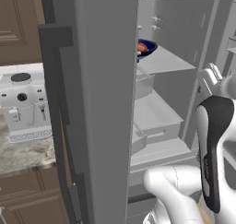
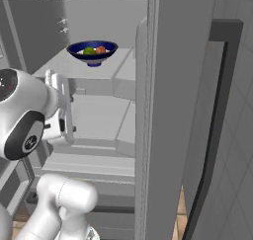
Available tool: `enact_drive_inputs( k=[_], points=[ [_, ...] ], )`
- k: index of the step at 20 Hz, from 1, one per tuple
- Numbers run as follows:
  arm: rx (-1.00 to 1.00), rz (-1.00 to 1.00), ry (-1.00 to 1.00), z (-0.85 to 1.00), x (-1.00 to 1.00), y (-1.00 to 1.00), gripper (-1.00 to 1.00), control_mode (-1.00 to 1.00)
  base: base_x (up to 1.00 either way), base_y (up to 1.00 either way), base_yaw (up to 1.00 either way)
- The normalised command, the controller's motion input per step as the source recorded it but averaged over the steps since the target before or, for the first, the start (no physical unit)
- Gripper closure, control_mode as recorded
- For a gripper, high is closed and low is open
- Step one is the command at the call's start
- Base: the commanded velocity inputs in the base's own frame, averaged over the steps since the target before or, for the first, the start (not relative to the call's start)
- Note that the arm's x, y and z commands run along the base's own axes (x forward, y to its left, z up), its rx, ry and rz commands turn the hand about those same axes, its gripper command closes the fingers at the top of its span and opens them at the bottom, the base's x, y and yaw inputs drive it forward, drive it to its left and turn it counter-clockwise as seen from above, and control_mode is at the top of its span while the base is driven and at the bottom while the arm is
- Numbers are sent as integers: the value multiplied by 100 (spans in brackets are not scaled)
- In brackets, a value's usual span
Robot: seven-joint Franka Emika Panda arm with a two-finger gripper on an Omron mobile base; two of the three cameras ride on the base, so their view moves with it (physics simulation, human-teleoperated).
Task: Place the bowl with the lime and sweet potato on the top shelf of the fridge. Place the bowl with the steaks on the second highest shelf of the fridge.
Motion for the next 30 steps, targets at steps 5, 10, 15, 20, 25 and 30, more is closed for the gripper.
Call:
enact_drive_inputs(
  k=[5, 10, 15, 20, 25, 30],
  points=[
    [0, 0, 0, -2, -20, 0, -100, -100, 0, 0, 0],
    [0, 0, 0, 0, 0, 0, -100, 100, -100, -7, 0],
    [0, 0, 0, 0, 0, 0, -100, 100, -100, 1, 6],
    [0, 0, 0, 0, 0, 0, -100, 100, -100, 73, 38],
    [0, 0, 0, 0, 0, 0, -100, 100, -82, 100, 53],
    [0, 0, 0, 0, 0, 0, -100, 100, -37, 100, 48]
  ],
)
